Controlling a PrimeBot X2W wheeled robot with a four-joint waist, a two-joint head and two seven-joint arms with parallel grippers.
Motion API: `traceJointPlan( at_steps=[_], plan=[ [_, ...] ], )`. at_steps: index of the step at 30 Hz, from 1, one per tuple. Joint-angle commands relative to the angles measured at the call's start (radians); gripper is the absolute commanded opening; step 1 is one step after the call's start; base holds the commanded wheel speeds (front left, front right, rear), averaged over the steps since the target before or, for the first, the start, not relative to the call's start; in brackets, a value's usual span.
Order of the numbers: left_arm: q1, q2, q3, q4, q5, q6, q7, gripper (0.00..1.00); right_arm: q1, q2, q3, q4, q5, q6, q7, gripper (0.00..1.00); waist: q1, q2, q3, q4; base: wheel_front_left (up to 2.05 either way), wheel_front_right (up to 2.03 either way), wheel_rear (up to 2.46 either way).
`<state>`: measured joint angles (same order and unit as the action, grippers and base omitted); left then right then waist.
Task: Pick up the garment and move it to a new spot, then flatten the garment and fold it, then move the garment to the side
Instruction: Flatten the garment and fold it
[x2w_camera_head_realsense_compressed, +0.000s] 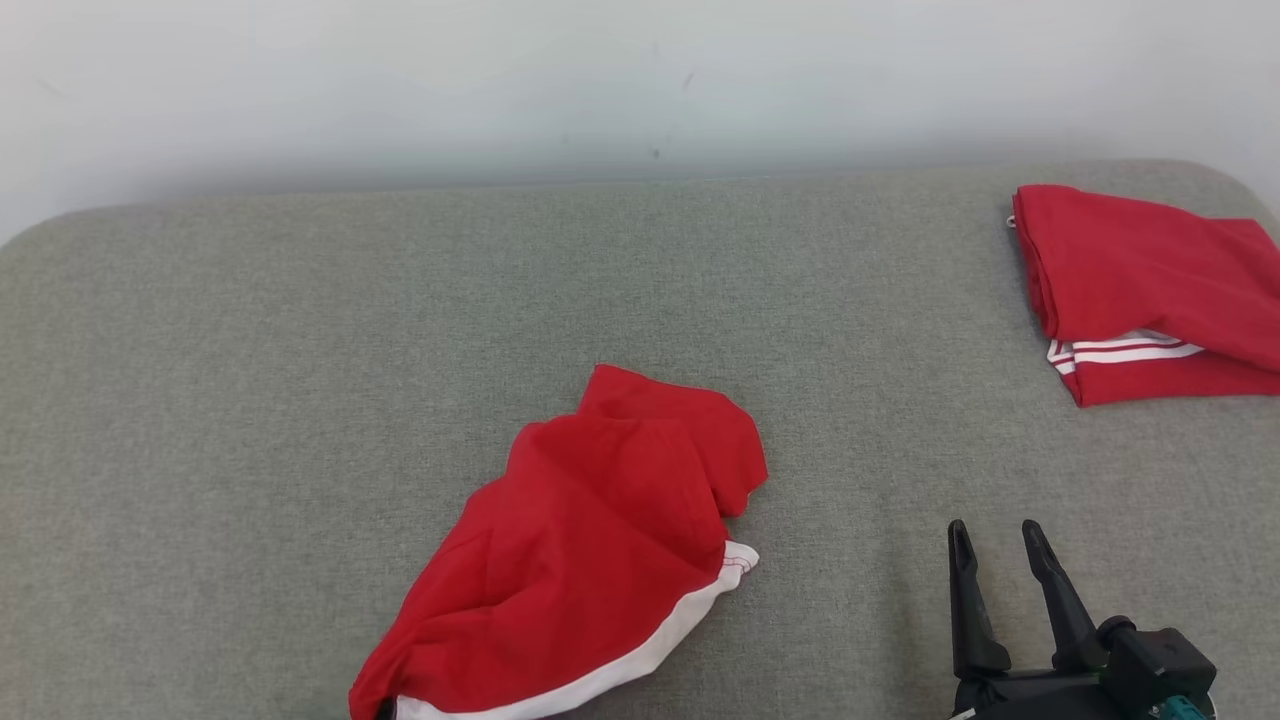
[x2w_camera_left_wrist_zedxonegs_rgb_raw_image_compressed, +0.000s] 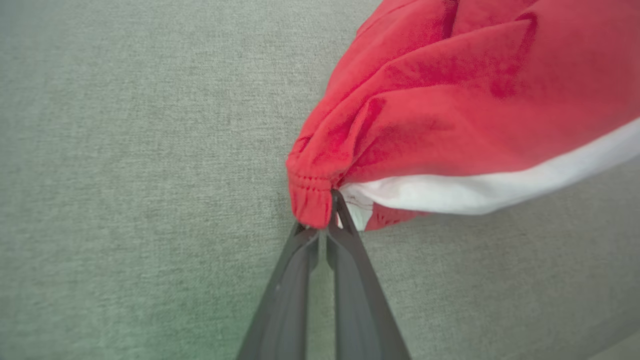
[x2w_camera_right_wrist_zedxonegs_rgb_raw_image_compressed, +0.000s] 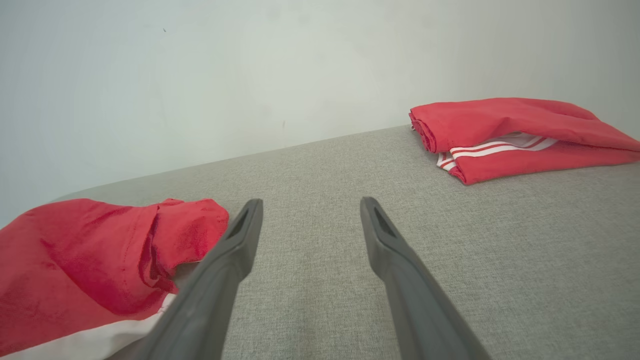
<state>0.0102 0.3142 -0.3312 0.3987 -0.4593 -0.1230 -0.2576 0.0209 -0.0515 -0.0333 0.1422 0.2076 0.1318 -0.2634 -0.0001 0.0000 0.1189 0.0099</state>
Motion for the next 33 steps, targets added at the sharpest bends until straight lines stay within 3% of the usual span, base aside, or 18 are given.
traceJointPlan(
  at_steps=[1,6,8,9,19,27,33],
  plan=[
    [-0.006,0.000,0.005,0.005,0.008,0.006,-0.005,0.00,0.010,0.002,0.000,0.001,-0.005,-0.003,-0.001,1.00,0.0001,0.0000,-0.007,0.007,0.00,0.00,0.00],
    [-0.014,-0.011,-0.004,0.022,0.011,0.003,-0.007,0.00,0.012,0.002,0.005,0.004,-0.006,-0.003,-0.001,1.00,0.0001,0.0000,-0.018,0.022,0.00,0.00,0.00],
    [-0.018,-0.019,0.000,0.025,0.012,0.004,-0.008,0.79,0.015,0.002,0.004,0.005,-0.005,-0.003,-0.001,1.00,0.0001,0.0000,-0.024,0.029,0.00,0.00,0.00],
    [-0.014,-0.025,0.004,0.028,0.010,0.006,-0.008,1.00,0.017,0.002,0.003,0.005,-0.005,-0.003,-0.001,1.00,0.0001,0.0000,-0.027,0.033,0.00,0.00,0.00],
    [0.105,-0.101,0.171,-0.088,0.031,0.023,-0.008,1.00,0.041,0.002,-0.009,0.008,0.004,-0.003,-0.001,1.00,0.0001,0.0000,-0.061,0.069,0.00,0.00,0.00],
    [0.116,-0.204,0.334,-0.260,0.156,0.021,-0.008,1.00,0.043,0.002,-0.005,0.012,-0.004,-0.003,-0.001,1.00,0.0001,0.0000,-0.078,0.087,0.00,0.00,0.00],
    [0.083,-0.252,0.365,-0.286,0.225,0.012,-0.008,1.00,0.026,0.002,0.009,0.025,-0.018,-0.003,-0.001,1.00,0.0001,0.0000,-0.083,0.095,0.00,0.00,0.00]
  ],
)
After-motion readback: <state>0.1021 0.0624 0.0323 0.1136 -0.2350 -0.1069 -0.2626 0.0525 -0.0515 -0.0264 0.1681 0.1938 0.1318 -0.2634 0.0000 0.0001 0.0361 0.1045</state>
